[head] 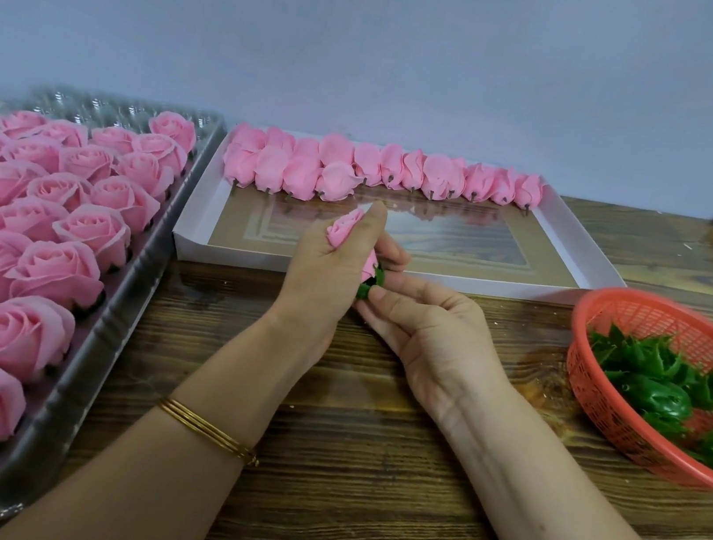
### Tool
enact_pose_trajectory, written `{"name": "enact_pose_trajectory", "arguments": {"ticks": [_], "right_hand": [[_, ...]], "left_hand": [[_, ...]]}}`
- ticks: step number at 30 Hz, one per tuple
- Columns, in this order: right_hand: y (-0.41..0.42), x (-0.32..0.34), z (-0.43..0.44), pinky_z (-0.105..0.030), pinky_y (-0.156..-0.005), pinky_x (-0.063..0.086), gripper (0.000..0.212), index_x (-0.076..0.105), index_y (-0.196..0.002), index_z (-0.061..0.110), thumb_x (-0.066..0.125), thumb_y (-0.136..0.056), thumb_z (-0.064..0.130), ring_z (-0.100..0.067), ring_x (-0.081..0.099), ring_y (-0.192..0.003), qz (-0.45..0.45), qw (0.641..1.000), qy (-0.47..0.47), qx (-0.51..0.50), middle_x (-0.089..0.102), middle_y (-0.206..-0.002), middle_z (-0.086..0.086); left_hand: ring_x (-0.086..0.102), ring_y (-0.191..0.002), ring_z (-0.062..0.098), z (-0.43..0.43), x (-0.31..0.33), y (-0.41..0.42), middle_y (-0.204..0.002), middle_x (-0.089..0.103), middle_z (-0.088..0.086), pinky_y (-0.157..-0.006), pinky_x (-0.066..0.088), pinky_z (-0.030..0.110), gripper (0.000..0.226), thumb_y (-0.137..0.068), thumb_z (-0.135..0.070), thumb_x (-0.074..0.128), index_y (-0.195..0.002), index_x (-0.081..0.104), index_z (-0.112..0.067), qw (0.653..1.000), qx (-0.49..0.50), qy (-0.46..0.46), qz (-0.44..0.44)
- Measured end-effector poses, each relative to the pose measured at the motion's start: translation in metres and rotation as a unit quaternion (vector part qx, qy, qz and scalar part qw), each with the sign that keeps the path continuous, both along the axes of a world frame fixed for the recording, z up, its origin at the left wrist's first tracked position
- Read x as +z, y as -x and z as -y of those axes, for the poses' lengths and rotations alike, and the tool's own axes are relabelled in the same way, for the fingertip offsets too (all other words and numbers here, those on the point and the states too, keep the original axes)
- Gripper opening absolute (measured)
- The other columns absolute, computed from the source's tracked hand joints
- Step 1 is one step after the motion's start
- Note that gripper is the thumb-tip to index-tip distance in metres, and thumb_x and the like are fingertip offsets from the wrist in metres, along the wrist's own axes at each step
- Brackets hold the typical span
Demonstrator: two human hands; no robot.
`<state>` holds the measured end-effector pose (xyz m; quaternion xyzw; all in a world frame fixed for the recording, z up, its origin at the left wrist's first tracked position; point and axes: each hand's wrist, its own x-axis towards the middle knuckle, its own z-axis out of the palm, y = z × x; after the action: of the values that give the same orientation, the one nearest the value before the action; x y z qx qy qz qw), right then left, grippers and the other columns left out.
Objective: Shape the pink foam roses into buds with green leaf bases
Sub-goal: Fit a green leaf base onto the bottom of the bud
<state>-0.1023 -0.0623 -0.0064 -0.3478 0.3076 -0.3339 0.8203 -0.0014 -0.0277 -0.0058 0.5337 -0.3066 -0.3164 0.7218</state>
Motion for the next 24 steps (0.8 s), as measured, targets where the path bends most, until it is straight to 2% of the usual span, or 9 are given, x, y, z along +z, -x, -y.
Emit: {"name": "enact_pose_trajectory", "arguments": {"ticks": [4,8,16,24], "right_hand": [[0.0008,-0.0001,-0.0002,-0.026,-0.068,0.061,0.028,0.063,-0.104,-0.018,0.063,-0.077,-0.019,-0.026,0.073,-0.071,-0.009,1.000,-0.001,0.006,0.072,-0.085,-0.022],[0.0002,0.0000,-0.0008,-0.025,-0.067,0.060,0.032,0.061,-0.110,-0.019,0.063,-0.078,-0.018,-0.026,0.073,-0.073,-0.009,1.000,-0.008,0.012,0.071,-0.093,-0.025],[-0.0003,-0.0007,-0.0007,-0.026,-0.067,0.060,0.025,0.062,-0.102,-0.018,0.059,-0.077,-0.022,-0.026,0.073,-0.072,0.016,1.000,-0.010,0.003,0.073,-0.083,-0.021],[-0.0012,-0.0021,-0.0008,-0.029,-0.077,0.060,0.025,0.064,-0.100,-0.012,0.059,-0.077,-0.021,-0.023,0.073,-0.078,0.009,1.000,0.013,0.013,0.074,-0.084,-0.017]], "left_hand": [[0.067,-0.076,0.017,-0.0003,-0.0001,-0.0002,-0.071,0.070,0.005,-0.082,0.056,0.034,0.047,-0.101,-0.031,0.051,-0.057,0.064,-0.019,1.000,0.000,0.004,-0.015],[0.067,-0.076,0.014,-0.0003,-0.0003,0.0000,-0.073,0.070,0.006,-0.079,0.055,0.028,0.045,-0.101,-0.031,0.050,-0.061,0.063,-0.016,1.000,0.000,0.009,-0.019],[0.066,-0.075,0.014,-0.0001,-0.0014,-0.0036,-0.072,0.070,0.004,-0.076,0.053,0.029,0.046,-0.100,-0.030,0.052,-0.057,0.064,-0.020,1.000,-0.004,0.008,-0.018],[0.066,-0.076,0.013,-0.0015,-0.0004,-0.0024,-0.074,0.071,0.004,-0.081,0.053,0.031,0.046,-0.101,-0.029,0.051,-0.057,0.064,-0.020,1.000,-0.008,0.003,-0.008]]}}
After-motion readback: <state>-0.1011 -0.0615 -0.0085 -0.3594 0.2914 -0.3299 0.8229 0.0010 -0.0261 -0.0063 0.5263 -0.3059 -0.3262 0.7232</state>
